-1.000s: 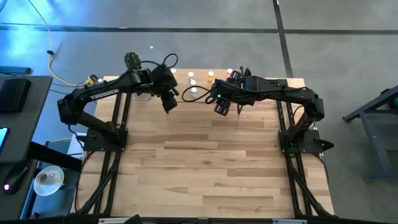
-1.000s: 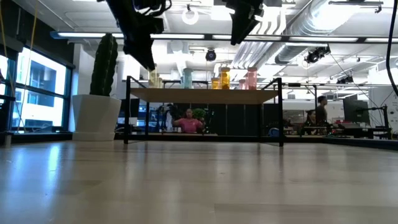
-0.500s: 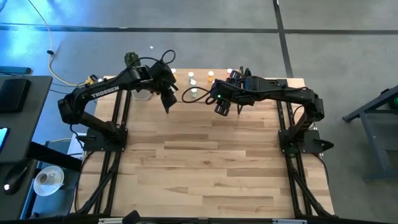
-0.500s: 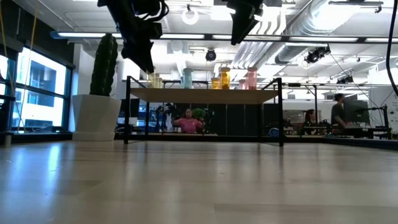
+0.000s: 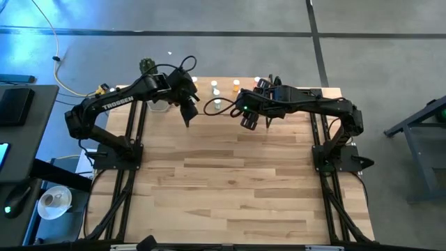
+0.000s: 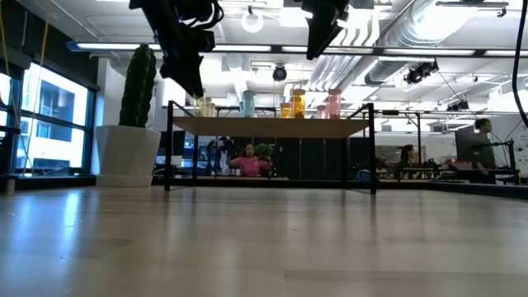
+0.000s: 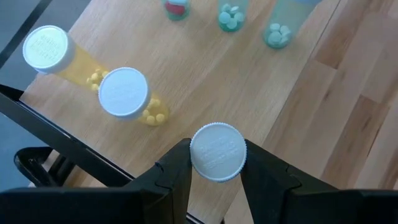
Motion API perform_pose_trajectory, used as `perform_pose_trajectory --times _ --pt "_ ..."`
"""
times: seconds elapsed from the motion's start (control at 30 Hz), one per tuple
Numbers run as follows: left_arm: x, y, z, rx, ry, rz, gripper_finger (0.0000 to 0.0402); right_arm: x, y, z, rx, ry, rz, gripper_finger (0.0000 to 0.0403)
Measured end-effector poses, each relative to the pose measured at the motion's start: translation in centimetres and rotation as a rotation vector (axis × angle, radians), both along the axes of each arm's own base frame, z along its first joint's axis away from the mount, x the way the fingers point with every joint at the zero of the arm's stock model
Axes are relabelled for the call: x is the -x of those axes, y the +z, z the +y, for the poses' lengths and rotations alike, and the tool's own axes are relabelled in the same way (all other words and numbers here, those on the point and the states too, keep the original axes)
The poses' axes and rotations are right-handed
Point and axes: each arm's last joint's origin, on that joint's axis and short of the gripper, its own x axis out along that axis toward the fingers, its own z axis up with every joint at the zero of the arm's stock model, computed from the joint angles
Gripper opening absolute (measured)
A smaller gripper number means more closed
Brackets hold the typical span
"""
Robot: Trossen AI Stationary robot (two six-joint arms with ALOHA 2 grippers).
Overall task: Pick and place medicine bottles onto shelf by color
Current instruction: Put the yellow pill bottle on the shelf aligned with the other yellow pill bottles
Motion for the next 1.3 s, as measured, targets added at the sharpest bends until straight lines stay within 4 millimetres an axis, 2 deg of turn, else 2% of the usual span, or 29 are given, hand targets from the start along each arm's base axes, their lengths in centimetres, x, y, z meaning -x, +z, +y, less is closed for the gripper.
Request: perform_pose_trajectory --times 1.1,1.3 --pt "0.05 0.03 0.18 -0.014 0.0 0.002 0.0138 0.0 0.0 0.0 0.007 0.016 0.012 0.0224" --pt "0.5 0.75 -0.17 -0.031 0.0 -0.02 0.0138 0.0 0.0 0.01 0.014 0.034 0.026 0.0224"
